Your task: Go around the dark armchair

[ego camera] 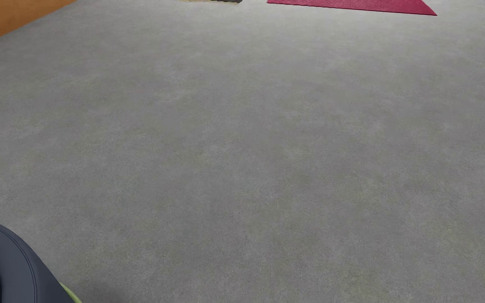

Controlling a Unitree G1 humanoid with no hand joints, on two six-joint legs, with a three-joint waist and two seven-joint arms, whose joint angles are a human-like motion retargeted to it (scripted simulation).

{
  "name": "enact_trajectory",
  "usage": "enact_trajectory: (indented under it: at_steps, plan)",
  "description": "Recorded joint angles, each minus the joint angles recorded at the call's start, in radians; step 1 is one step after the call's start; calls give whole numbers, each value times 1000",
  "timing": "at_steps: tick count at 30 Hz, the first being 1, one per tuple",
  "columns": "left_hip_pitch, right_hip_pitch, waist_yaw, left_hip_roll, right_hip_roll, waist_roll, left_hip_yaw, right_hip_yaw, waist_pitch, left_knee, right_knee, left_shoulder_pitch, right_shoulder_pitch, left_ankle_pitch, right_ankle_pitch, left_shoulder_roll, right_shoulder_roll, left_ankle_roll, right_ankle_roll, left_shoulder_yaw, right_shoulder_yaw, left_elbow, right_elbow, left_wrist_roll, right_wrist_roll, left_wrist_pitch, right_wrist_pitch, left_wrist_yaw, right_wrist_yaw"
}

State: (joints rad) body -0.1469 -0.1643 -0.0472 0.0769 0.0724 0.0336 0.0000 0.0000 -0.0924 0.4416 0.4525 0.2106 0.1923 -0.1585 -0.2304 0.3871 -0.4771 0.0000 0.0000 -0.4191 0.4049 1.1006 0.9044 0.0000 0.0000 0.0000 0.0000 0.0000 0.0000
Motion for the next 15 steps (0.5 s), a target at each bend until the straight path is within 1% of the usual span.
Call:
enact_trajectory:
  at_steps: [3,5,7,10,14,15]
  plan:
    - [-2,29,16,0,-3,3,0,0,-6,9,-10,-8,61,-9,-41,0,64,0,0,26,86,-59,137,0,0,0,0,0,0]
    - [1,39,36,1,-6,5,0,0,-14,10,-12,-15,90,-15,-63,-7,96,0,0,33,118,-105,159,0,0,0,0,0,0]
    - [-2,44,35,2,-5,8,0,0,-19,12,-15,-18,101,-18,-75,-10,113,0,0,23,132,-138,136,0,0,0,0,0,0]
    - [-2,46,22,4,0,13,0,0,-19,6,-16,-25,97,-23,-83,-8,118,0,0,-16,142,-144,94,0,0,0,0,0,0]
    - [-3,38,16,3,-2,10,0,0,-15,5,-16,-24,80,-30,-80,-10,102,0,0,-24,134,-126,99,0,0,0,0,0,0]
    - [-9,34,15,0,-11,4,0,0,-17,16,-14,-23,77,-26,-79,-9,97,0,0,-27,133,-122,103,0,0,0,0,0,0]
